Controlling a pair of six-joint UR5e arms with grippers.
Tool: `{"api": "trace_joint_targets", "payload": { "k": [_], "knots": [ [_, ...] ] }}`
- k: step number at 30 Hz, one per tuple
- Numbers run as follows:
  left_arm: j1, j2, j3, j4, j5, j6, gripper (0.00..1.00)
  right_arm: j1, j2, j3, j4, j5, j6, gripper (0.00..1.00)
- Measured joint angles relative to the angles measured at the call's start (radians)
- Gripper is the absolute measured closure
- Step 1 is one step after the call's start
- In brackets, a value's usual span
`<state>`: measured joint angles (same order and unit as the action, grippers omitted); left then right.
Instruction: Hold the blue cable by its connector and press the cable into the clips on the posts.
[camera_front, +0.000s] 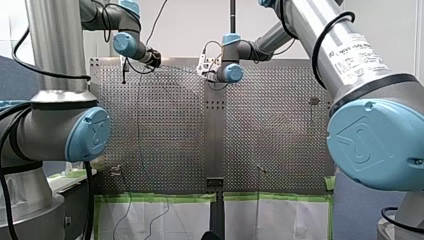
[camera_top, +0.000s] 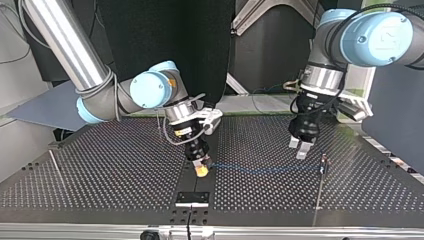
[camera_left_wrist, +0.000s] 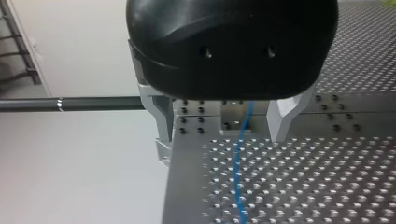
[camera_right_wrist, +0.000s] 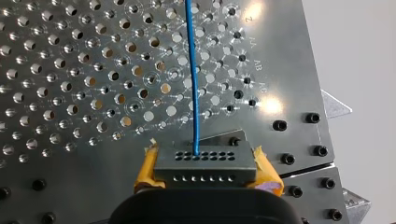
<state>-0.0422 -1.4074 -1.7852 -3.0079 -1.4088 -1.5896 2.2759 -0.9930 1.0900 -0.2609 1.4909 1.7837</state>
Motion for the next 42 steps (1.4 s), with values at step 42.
{"api": "trace_joint_targets", "payload": {
  "k": [42],
  "knots": [
    [-0.035,-0.215,0.173,0.042,-0.167,-0.023,0.0,0.008,0.001,0.0,0.002,-0.001,-0.001,1.0]
  ]
}}
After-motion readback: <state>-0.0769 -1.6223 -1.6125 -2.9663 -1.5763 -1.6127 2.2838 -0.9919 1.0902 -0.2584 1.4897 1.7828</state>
